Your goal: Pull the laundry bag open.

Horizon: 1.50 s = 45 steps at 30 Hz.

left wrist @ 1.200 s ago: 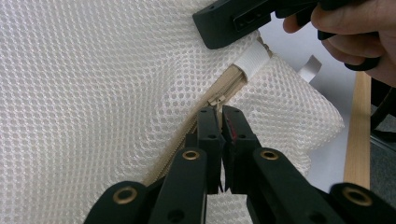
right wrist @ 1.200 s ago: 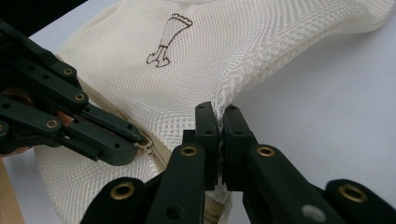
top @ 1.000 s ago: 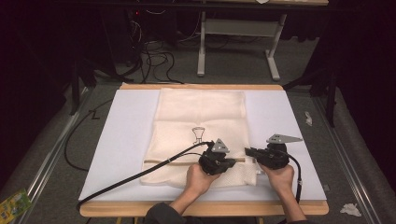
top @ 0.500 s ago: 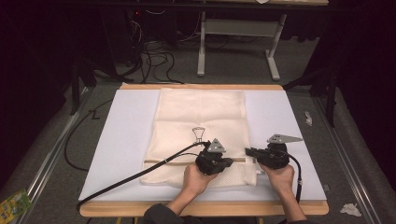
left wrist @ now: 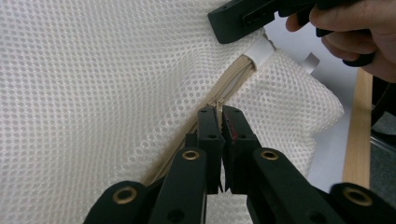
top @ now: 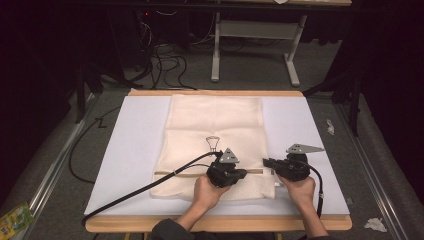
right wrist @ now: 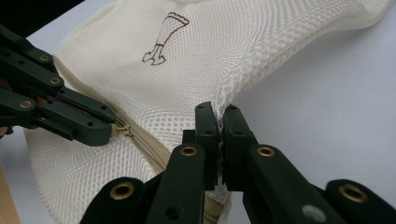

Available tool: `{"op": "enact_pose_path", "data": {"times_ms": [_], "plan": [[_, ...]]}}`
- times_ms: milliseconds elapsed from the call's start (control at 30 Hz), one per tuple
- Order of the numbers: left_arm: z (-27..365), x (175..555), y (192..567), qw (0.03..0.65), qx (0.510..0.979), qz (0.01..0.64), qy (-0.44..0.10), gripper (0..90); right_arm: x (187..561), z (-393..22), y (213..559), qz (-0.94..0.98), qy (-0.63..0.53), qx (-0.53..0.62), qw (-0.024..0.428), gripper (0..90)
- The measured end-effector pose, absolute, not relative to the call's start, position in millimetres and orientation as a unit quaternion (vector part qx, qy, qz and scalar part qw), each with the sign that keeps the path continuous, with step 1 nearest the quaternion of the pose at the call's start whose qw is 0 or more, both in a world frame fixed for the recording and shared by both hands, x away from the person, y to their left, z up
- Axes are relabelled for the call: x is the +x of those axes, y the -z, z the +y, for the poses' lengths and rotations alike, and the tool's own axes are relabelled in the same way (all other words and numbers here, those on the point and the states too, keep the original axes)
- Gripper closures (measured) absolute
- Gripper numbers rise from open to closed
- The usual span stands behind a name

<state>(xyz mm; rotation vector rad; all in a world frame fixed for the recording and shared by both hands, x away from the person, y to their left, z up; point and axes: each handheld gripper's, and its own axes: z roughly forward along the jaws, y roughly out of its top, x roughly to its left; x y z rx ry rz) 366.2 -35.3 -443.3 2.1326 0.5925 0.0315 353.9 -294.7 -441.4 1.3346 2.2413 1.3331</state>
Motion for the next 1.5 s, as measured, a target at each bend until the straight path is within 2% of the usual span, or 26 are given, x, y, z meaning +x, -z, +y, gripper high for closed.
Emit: {"op": "enact_pose_path", "data": {"times_ms": [1500], "plan": [[-23.3,365.8,437.2,0.451,0.859,0.24,-0.025,87.0,357.0,-289.6,442.0,0.769,-0.434,0.455,0.116,88.4]]}}
